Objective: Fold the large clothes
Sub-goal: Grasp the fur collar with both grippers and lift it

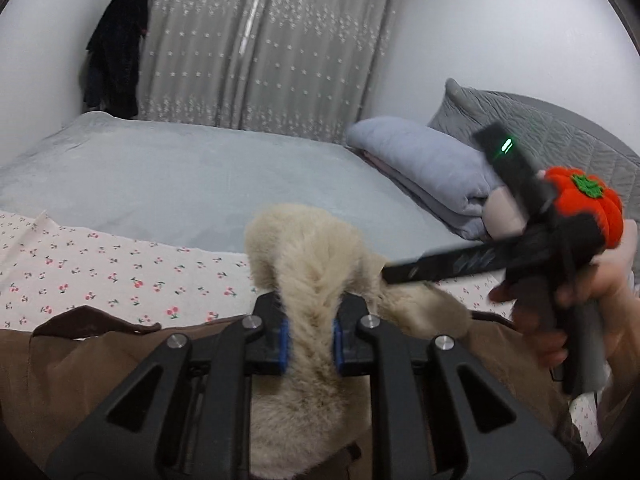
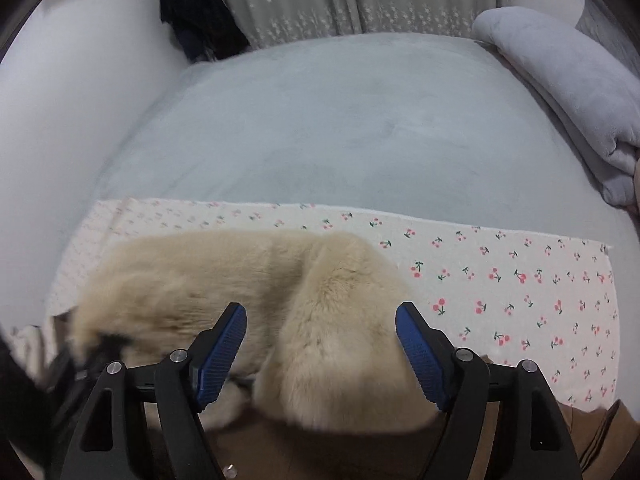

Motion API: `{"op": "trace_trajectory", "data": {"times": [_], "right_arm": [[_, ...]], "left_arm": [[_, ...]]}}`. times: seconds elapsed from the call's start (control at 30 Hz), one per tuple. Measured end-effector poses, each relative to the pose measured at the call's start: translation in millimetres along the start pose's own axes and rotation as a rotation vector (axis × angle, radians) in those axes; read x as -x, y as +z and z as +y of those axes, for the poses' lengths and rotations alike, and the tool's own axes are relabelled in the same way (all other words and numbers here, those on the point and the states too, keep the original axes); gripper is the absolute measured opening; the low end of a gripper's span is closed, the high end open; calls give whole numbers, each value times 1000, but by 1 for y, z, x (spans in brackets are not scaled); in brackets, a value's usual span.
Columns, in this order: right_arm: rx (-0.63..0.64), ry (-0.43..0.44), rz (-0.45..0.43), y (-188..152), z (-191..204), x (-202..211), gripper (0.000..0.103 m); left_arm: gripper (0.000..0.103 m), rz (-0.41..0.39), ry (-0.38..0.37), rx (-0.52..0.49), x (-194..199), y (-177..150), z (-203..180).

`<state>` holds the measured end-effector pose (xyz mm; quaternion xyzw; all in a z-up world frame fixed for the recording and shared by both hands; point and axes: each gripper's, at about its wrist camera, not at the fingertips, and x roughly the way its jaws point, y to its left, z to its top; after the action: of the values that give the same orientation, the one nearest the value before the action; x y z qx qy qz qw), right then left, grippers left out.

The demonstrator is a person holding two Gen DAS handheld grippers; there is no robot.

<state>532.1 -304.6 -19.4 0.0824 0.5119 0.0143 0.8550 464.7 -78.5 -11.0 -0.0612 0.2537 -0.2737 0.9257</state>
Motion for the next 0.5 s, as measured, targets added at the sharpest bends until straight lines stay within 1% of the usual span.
{"op": "trace_trajectory", "data": {"times": [0.03,0.07,0.1,0.13,0.17,0.2,0.23,0.27,0.33,0.37,0.4,0.43,0.47,0.5], "right_arm": [[10,-14,31,-2,4,-18,78],[28,-44,66,-7,8,-33,67],[51,-85,81,-12,11,-41,52],[66,-151,73,-16,11,-48,20],[19,-161,31,-20,4,-45,17],[-44,-140,-17,-22,-3,-36,16],[-121,-141,-91,-28,-14,-22,14],[-175,-142,-144,-33,-22,-12,13],[-233,-172,-209,-42,-31,-7,13],[-240,-188,-221,-43,-31,-10,13],[-237,-207,-213,-44,-31,-20,13],[-234,-215,-193,-44,-29,-31,13],[-229,-216,-172,-44,-29,-42,15],[-228,-206,-169,-45,-29,-49,16]], "left_arm": [[18,4,-4,6,-4,0,1],[18,8,-1,7,-7,-1,1],[18,7,16,5,-9,0,3],[18,9,33,2,-13,-3,4],[18,5,58,0,-18,-5,6],[18,-7,84,-1,-21,-6,9],[18,-15,103,3,-23,-6,10],[18,-20,126,16,-29,-8,14],[19,-13,176,18,-46,-11,19],[21,16,228,-14,-65,-15,21],[23,51,284,-42,-79,-19,23],[25,118,358,-69,-104,-26,29],[27,209,392,-63,-123,-33,40],[32,276,396,-18,-135,-37,51]]}}
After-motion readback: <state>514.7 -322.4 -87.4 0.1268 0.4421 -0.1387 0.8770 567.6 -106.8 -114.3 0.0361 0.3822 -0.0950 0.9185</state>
